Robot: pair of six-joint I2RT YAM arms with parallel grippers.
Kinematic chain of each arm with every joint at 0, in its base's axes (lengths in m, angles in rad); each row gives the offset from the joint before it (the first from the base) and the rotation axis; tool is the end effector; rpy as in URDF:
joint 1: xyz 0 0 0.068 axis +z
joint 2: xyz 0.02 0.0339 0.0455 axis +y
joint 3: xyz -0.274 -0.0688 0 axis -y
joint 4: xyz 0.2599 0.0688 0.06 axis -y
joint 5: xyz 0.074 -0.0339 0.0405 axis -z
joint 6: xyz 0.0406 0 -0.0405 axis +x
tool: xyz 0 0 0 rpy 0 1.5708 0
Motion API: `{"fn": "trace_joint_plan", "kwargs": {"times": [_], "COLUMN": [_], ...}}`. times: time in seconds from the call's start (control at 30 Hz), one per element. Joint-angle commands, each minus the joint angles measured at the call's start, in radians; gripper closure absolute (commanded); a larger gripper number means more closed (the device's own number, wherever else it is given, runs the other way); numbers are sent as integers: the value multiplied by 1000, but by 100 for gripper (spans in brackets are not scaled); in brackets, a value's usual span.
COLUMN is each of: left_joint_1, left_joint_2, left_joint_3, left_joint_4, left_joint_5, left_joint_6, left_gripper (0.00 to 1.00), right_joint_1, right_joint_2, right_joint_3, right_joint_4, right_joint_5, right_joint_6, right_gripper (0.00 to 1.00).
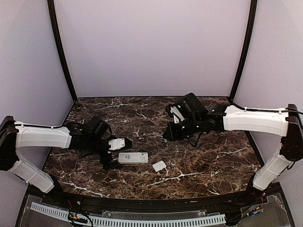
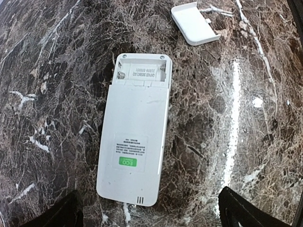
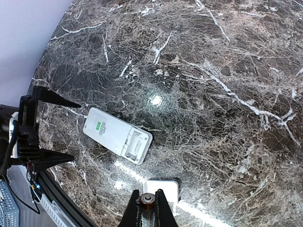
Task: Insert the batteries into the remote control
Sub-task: Move the remote control without batteries to the center of the board.
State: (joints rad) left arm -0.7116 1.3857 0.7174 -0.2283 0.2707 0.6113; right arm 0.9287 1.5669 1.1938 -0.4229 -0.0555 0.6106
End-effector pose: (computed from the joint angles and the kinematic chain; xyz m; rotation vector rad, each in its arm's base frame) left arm 0.2060 -0.1920 0.1805 1.6015 1.8665 -0.3773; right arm 0.2156 0.2920 0.2668 -0.4266 2.4794 0.7644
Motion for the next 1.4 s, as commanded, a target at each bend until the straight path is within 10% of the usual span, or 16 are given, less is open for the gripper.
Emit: {"fn": "trace_joint_plan", "kwargs": {"times": [0.0,0.57,1.37], "left_joint_1": [-5,18,-146], "left_joint_2": [38,253,305], "left_joint_3": [15,93,75], "left_joint_4": [23,43,38], "left_joint_5": [-25,15,-140], "left_joint_6": [76,118,2], "left_gripper": [1,3,55], "right_joint_1": [5,4,-1], "right_joint_2": [0,15,-42], "right_joint_3": [-32,-15,-96], "right_joint_4": [73,67,74], "right_joint_5": [-12,10,11], "right_joint_6": [-30,-14,-47], "right_gripper": [100,100,100]}}
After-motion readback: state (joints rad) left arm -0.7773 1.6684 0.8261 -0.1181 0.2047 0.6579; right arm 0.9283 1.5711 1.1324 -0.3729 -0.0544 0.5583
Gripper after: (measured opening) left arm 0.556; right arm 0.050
